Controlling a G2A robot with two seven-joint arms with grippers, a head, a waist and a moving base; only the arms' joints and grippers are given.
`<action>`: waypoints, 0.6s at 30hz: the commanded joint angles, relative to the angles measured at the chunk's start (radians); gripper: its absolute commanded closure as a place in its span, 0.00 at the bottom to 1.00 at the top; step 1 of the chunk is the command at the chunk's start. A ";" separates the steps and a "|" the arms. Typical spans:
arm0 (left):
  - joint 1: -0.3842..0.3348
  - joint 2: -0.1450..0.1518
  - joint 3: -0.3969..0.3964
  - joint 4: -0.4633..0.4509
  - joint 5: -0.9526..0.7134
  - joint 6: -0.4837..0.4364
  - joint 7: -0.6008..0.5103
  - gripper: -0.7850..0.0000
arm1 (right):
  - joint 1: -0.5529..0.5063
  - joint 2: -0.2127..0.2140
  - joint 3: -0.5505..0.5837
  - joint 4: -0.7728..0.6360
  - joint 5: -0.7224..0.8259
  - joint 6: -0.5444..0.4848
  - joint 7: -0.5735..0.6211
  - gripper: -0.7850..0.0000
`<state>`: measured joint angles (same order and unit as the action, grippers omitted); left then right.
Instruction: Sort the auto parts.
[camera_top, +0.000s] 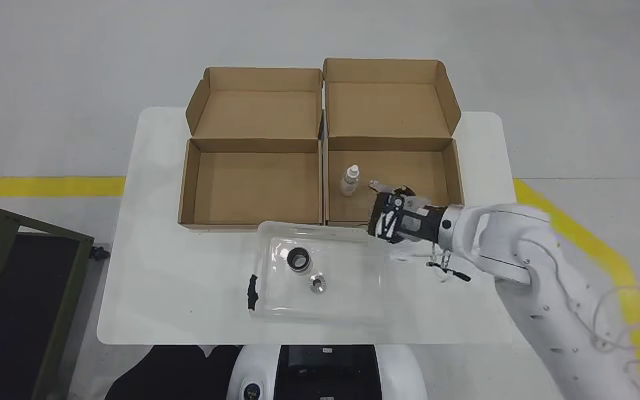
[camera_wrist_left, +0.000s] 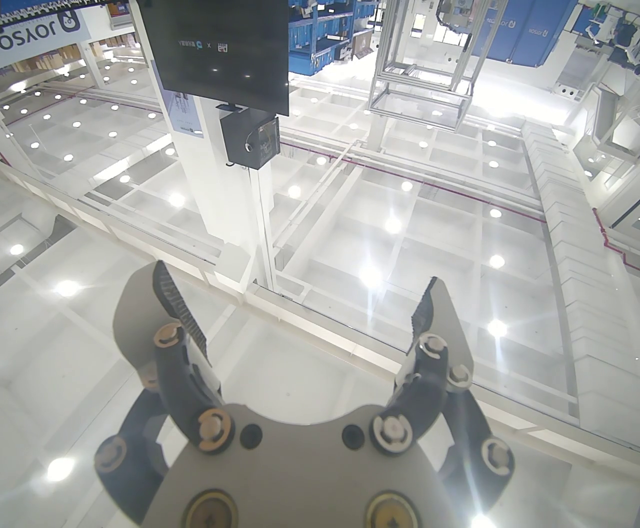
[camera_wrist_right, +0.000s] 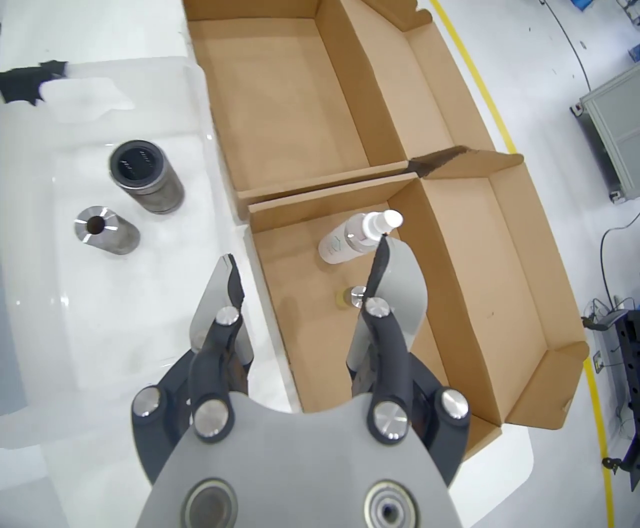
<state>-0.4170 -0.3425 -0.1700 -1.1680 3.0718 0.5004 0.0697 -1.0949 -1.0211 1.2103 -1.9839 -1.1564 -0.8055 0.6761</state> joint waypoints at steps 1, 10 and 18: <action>0.000 0.000 0.000 0.000 0.000 0.000 0.000 0.00 | -0.034 0.005 0.009 -0.037 -0.005 -0.021 -0.012 0.35; 0.000 0.000 0.000 0.000 0.000 0.000 0.000 0.00 | -0.088 0.013 -0.028 -0.063 -0.030 -0.097 -0.061 0.31; 0.000 0.000 0.000 0.000 0.000 0.000 0.000 0.00 | -0.089 0.008 -0.131 -0.052 -0.087 -0.122 -0.065 0.31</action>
<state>-0.4170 -0.3425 -0.1700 -1.1680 3.0718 0.5004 0.0697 -1.1872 -1.0117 1.0930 -2.0400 -1.2370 -0.9253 0.6117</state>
